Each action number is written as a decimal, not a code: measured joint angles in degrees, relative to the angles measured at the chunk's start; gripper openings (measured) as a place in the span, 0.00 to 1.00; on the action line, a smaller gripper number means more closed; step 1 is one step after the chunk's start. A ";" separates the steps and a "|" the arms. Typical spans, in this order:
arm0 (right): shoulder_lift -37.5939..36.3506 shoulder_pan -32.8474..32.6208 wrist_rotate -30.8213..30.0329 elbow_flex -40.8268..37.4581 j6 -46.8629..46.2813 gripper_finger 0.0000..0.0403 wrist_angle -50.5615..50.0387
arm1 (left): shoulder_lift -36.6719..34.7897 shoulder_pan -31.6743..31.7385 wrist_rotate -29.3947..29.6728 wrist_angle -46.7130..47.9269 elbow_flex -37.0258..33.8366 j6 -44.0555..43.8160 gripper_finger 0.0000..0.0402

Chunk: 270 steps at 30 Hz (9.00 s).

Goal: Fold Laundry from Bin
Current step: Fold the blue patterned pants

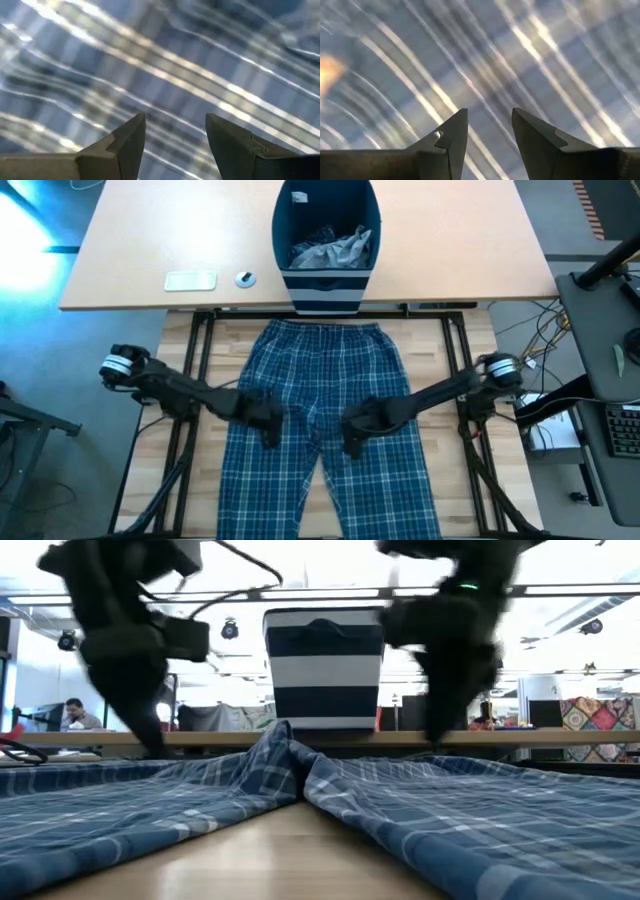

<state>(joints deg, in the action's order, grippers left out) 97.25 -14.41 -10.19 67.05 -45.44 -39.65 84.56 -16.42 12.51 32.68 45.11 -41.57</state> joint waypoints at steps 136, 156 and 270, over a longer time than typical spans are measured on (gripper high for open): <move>-7.73 60.07 10.33 -6.01 41.87 0.03 26.11 | -6.85 35.82 -13.47 -23.84 4.64 -13.13 0.47; -14.46 42.90 5.17 -10.34 55.06 0.02 28.61 | 15.74 55.55 -29.02 -44.50 20.81 1.37 0.47; -19.18 9.91 -7.80 2.69 25.37 0.51 -11.87 | 24.13 72.23 -47.97 40.00 54.81 57.64 0.00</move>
<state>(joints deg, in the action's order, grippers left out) 78.07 -4.50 -17.98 69.74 -20.08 -51.51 108.70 55.81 -35.46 72.68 99.92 16.07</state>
